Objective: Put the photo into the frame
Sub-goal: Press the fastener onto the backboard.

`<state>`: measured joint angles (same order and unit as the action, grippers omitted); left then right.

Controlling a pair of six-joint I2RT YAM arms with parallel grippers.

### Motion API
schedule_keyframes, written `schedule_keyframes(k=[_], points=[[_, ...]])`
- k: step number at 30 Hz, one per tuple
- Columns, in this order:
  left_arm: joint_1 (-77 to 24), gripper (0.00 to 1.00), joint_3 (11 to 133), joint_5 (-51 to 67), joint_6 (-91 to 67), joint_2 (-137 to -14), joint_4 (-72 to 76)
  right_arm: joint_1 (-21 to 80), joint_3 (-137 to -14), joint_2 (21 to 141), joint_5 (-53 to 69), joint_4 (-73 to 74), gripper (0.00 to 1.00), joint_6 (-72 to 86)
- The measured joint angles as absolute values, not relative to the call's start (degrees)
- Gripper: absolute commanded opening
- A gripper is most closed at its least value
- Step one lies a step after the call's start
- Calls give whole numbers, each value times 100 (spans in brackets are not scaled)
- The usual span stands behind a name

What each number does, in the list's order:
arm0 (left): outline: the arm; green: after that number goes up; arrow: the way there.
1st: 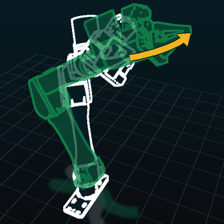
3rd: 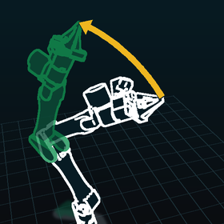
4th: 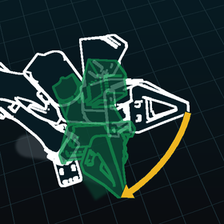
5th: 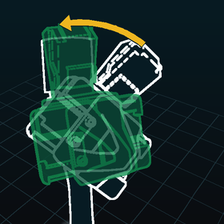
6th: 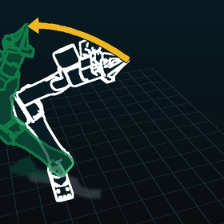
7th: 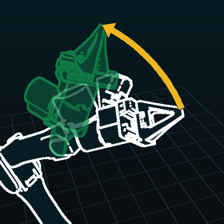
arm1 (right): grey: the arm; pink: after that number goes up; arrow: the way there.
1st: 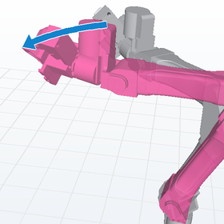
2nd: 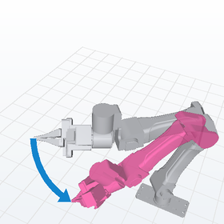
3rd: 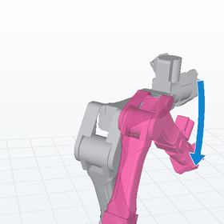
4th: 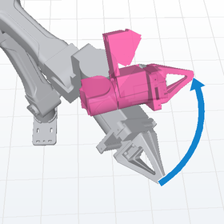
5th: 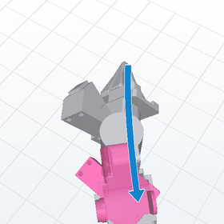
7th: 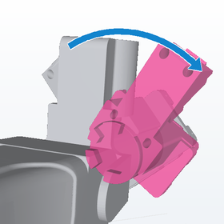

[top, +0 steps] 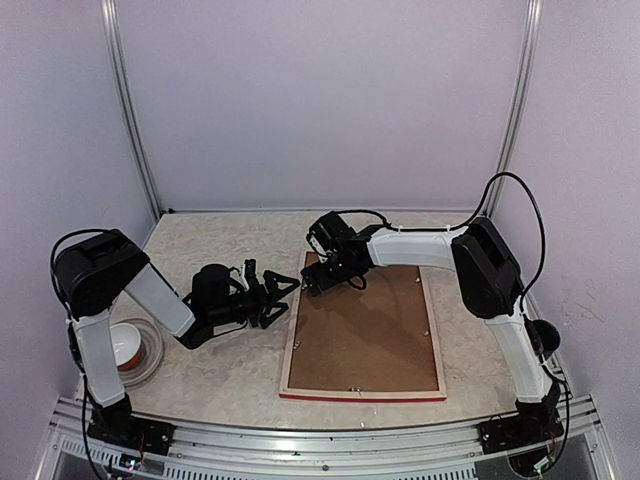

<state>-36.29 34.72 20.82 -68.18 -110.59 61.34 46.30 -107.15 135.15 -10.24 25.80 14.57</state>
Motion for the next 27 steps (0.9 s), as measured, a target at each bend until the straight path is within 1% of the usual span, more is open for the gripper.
schedule_keyframes(k=[11,27], points=[[-3629,99,3470,2082,-6838,-11076,6176,4633,-10783,13515,-742,2665,99,1463],[-3632,99,3457,2084,-6899,-11166,6261,4633,-11089,13579,-729,2757,99,1490]])
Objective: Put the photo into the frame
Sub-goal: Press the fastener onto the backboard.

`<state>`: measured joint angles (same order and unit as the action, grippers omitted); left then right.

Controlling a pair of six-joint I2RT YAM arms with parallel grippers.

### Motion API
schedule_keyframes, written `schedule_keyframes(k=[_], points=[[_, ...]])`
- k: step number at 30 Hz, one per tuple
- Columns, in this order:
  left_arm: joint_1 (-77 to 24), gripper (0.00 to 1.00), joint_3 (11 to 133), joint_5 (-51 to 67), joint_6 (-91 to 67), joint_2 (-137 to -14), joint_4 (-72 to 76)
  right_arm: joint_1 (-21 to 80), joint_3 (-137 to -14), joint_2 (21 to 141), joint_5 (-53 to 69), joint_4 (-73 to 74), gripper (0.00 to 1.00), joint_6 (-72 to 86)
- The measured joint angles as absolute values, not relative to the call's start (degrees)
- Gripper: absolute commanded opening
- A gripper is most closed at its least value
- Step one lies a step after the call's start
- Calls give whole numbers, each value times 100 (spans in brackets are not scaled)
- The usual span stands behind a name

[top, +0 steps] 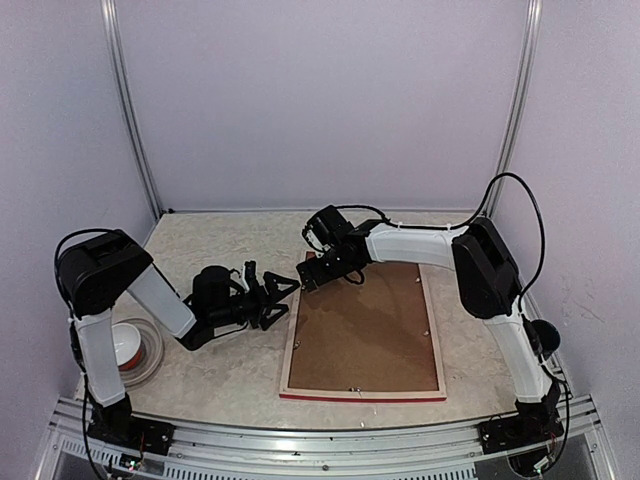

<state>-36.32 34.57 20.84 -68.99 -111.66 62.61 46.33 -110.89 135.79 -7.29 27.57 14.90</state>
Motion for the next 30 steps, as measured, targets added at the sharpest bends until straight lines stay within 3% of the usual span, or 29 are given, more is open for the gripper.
schedule_keyframes(k=[19,30], points=[[-3638,99,3417,2171,-6997,-11356,6578,4633,-11118,13738,-786,2825,99,1520],[-3697,99,3424,2248,-7454,-11970,7778,4460,-11039,13743,-244,2357,99,2158]])
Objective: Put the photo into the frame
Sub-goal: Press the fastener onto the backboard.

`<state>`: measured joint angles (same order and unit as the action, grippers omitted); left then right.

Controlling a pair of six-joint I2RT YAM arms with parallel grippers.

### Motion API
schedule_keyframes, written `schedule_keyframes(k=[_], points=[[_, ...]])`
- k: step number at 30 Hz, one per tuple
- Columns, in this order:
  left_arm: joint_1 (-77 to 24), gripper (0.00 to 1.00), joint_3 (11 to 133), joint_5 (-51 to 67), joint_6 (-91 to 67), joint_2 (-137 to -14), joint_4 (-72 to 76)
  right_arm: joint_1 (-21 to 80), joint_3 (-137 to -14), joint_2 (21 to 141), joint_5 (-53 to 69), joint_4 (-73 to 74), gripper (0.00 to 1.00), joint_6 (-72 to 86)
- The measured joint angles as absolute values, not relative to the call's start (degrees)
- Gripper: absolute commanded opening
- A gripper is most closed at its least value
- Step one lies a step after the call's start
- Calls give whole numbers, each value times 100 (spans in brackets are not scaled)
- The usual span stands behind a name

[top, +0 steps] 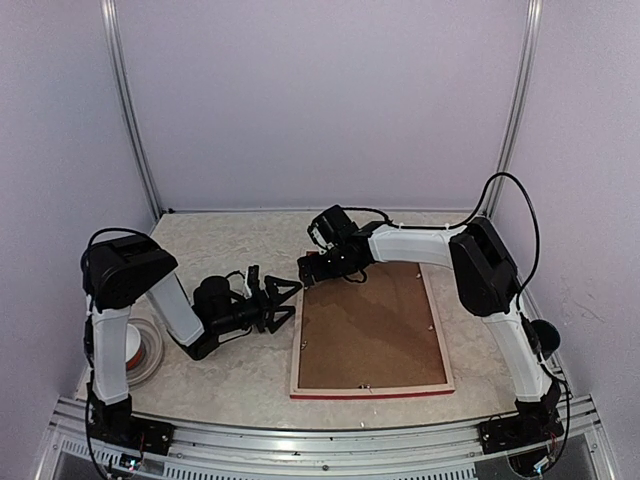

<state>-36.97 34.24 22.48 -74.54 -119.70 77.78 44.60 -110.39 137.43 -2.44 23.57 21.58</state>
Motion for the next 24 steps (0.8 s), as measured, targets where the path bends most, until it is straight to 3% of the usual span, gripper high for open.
schedule_keyframes(k=[10,18,24], points=[[-3782,99,3437,2257,-7435,-11987,7800,4460,-10309,13378,-165,1719,99,2497],[-3782,99,3441,2257,-7437,-11985,7797,4460,-9096,12645,1186,993,99,3319],[-3780,99,3428,2255,-7437,-11985,7872,4429,-8919,12602,1793,615,99,3852]])
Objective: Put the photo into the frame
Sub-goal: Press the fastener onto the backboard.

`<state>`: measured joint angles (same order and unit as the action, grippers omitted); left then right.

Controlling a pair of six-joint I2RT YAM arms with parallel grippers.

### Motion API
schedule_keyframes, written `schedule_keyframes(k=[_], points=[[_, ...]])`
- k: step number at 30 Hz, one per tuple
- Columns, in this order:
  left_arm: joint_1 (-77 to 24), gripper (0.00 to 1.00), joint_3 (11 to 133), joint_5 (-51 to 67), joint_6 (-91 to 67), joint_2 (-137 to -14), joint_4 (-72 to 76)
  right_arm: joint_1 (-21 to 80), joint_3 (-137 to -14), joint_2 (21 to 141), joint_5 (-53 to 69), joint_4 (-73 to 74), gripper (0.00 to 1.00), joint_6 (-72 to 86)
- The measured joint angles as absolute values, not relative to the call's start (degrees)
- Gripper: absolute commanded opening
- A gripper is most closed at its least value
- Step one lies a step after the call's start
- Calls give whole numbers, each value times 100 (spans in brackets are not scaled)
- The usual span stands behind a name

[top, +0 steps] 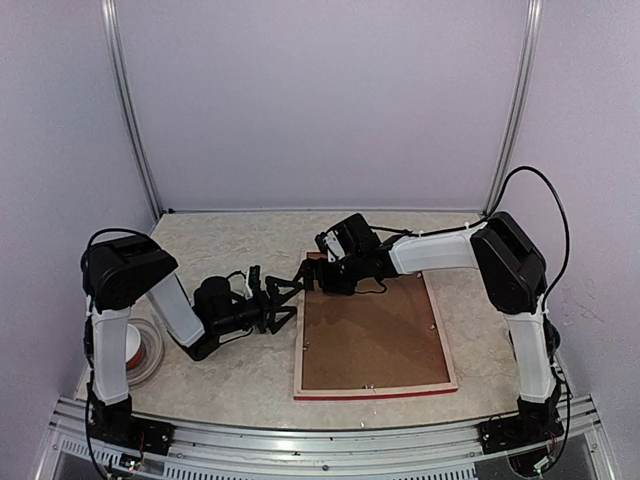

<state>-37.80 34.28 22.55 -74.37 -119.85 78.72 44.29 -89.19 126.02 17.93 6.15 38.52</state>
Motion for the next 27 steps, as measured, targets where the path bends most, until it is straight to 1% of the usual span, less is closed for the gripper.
schedule_keyframes(k=[16,27], points=[[-3802,99,2943,2250,-7459,-11959,8803,4449,-9480,13111,2449,307,99,4239],[-3811,99,2851,2248,-7518,-11952,8993,4449,-9660,13233,2486,311,99,4276]])
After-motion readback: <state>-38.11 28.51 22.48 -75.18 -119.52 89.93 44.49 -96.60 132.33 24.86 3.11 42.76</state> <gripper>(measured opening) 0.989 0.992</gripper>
